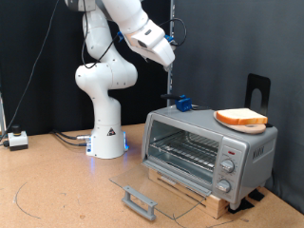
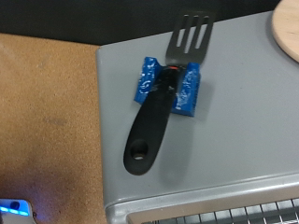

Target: Make a piece of toast with the oven

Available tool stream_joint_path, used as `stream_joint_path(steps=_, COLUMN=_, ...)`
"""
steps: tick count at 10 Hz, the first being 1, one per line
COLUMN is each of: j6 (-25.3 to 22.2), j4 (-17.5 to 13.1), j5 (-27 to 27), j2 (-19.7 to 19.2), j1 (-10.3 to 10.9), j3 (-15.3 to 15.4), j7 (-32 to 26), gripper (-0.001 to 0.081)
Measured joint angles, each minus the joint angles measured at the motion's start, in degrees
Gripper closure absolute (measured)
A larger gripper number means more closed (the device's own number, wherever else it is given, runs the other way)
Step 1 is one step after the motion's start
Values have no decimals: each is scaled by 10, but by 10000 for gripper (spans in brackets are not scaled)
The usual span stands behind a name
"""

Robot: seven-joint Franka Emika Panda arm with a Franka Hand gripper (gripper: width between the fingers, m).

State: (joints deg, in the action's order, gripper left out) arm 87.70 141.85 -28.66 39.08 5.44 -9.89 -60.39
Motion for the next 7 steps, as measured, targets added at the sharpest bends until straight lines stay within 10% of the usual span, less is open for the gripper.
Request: stream_joint_path(steps=7, j6=41, j4=104, j5=-39, j2=167, j1=-8, j3=85, j7=147, gripper=-3)
